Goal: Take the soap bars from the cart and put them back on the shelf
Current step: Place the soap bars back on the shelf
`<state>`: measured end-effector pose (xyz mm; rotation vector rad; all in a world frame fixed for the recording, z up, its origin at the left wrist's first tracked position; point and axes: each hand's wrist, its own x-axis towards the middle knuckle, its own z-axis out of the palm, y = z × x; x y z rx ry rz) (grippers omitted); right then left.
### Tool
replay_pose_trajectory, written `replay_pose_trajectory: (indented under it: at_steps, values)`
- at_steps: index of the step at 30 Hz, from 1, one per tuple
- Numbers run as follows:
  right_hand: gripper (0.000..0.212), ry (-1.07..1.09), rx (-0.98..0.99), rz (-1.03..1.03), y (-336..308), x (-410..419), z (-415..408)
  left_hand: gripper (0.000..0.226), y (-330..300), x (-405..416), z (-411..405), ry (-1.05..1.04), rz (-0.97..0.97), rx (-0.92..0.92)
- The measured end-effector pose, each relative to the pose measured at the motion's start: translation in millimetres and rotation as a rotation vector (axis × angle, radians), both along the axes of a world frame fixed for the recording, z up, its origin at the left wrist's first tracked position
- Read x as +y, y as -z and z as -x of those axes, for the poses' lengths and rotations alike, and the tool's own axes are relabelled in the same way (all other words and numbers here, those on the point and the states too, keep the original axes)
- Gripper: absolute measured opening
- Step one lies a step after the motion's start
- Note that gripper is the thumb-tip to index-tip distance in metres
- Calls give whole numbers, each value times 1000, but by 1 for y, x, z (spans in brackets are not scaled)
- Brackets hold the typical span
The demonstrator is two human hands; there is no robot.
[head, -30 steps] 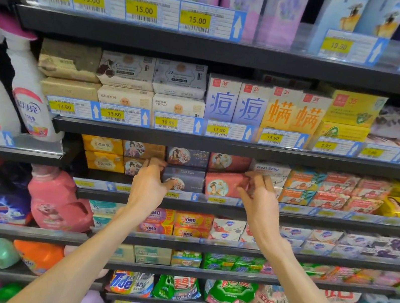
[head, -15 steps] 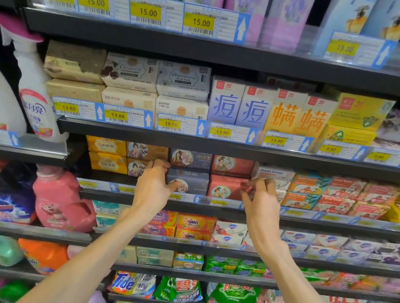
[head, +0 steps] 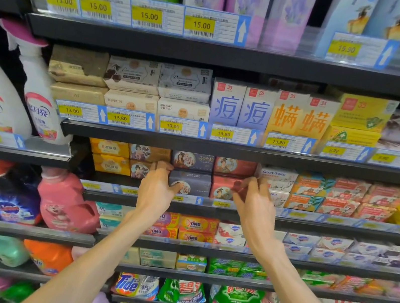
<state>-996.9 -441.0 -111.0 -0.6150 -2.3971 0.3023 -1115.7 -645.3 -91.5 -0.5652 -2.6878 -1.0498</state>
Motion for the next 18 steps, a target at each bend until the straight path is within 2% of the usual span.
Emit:
replay_pose_trajectory:
  at_steps: [8,11,18]
  values:
    - [27,17,-12,3,1,-3,1,46,3,-2,2,32,12,5]
    - [26,-38,8,-25,-6,-11,0,50,0,-8,-4,38,15,30]
    - [19,-568,-43,-157,-22,-95,33,45,4,-90,-43,-68,196,261]
